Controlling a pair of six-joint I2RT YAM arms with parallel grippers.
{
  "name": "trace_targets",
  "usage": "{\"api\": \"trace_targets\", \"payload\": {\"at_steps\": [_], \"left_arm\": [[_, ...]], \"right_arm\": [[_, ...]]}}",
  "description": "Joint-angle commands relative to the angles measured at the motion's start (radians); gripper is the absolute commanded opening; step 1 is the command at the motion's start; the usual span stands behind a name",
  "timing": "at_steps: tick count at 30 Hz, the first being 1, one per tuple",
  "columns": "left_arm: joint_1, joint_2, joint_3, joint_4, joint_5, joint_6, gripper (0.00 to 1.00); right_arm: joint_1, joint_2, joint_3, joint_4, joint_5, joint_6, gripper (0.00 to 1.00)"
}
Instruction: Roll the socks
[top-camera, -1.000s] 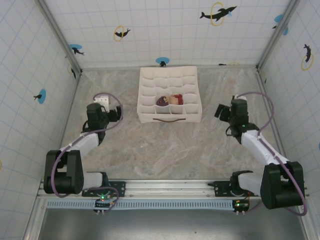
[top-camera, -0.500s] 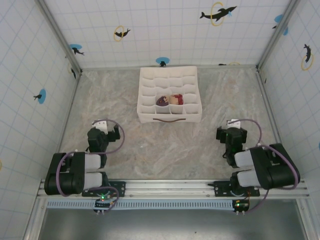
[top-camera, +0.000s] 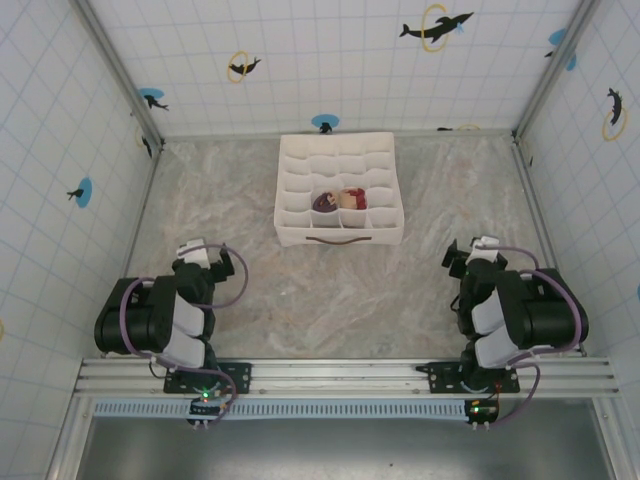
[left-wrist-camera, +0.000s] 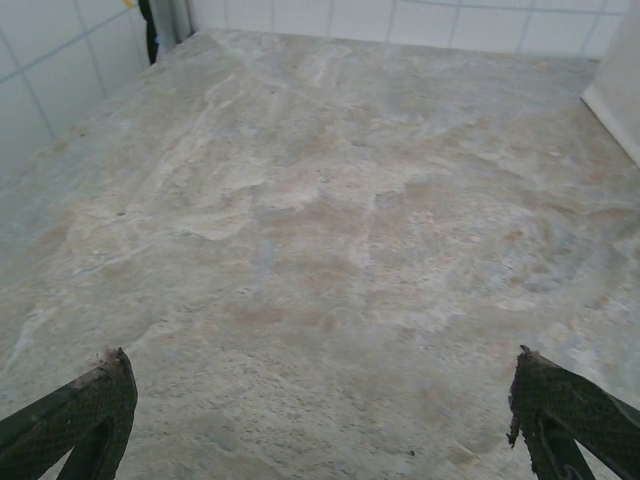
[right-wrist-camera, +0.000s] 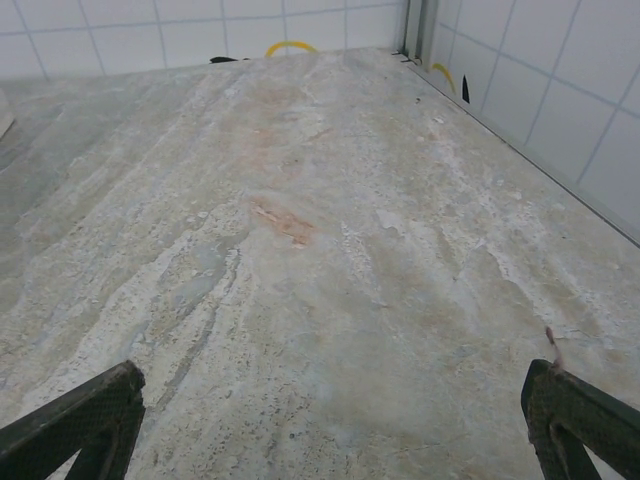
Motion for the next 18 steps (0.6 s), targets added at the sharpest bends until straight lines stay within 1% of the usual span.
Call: {"api": "trace_targets", "payload": {"at_steps": [1, 3, 5, 7, 9, 18], "left_arm": [[0.008, 0.005, -0.009, 0.016, -0.053, -0.028, 0.98], [0.008, 0.004, -0.011, 0.019, -0.053, -0.026, 0.98], [0.008, 0.005, -0.012, 0.02, -0.052, -0.026, 0.98], [0.008, 0.005, -0.011, 0.021, -0.051, -0.025, 0.98], [0.008, 0.004, -0.012, 0.019, -0.05, -0.026, 0.98], [0.008, 0.004, -0.011, 0.019, -0.051, -0.026, 0.98]], "right_arm": [[0.001, -0.013, -0.031, 0.002, -0.004, 0.023, 1.0], [0.002, 0.001, -0.04, 0.041, 0.002, 0.018, 1.0], [0.004, -0.014, -0.028, -0.011, -0.003, 0.018, 1.0], [0.004, -0.003, -0.032, 0.019, -0.009, 0.013, 1.0], [0.0, -0.011, -0.028, -0.006, -0.016, 0.017, 1.0], [-0.001, -0.008, -0.028, 0.0, -0.017, 0.017, 1.0]]}}
